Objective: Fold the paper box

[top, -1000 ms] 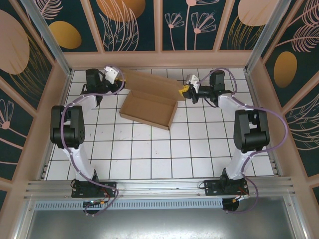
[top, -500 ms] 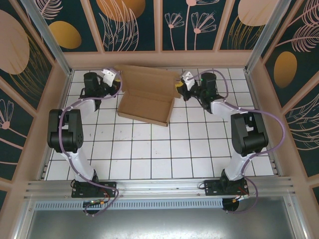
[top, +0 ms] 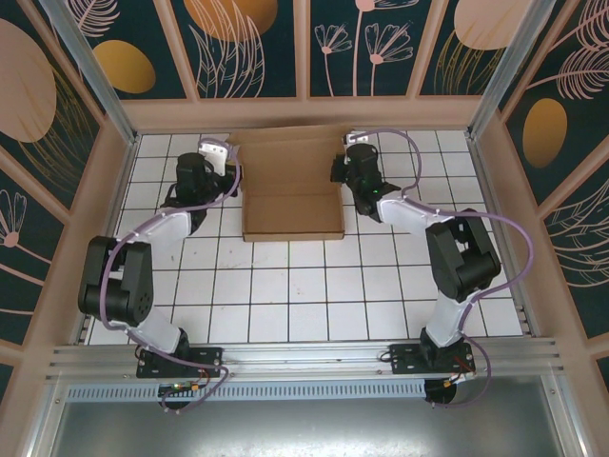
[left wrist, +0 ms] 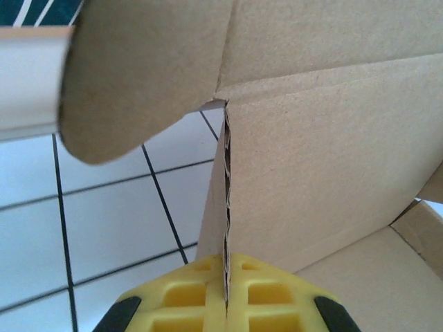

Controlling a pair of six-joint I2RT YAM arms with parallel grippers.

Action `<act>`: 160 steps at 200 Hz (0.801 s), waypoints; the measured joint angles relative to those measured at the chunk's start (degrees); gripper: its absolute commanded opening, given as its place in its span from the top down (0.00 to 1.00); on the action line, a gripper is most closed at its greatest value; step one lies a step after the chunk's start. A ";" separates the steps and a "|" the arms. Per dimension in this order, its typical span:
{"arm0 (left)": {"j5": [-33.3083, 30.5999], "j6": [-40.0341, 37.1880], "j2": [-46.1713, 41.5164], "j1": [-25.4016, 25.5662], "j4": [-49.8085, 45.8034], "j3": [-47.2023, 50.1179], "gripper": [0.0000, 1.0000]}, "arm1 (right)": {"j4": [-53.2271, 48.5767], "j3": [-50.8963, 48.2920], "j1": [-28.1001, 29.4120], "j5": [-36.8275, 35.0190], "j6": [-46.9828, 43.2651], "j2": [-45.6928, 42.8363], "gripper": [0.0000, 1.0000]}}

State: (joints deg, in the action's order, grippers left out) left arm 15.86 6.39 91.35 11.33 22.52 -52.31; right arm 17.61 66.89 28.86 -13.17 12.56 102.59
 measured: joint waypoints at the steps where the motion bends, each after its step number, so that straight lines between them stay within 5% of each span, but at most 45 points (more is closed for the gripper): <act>1: -0.15 0.15 -0.13 0.09 -0.02 0.13 1.00 | -0.04 0.02 0.07 -0.15 0.15 0.00 1.00; 61: -14.16 14.01 -6.14 9.11 3.52 8.57 1.00 | -0.85 0.09 1.40 -6.12 16.46 0.00 1.00; 160: -23.30 22.95 -7.13 12.61 11.91 14.38 1.00 | 19.47 -17.81 4.22 -7.32 15.45 -6.78 1.00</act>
State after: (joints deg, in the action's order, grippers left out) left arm -7.44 29.34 84.23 23.94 34.44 -37.93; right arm 37.08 49.08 33.08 -20.49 28.01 95.81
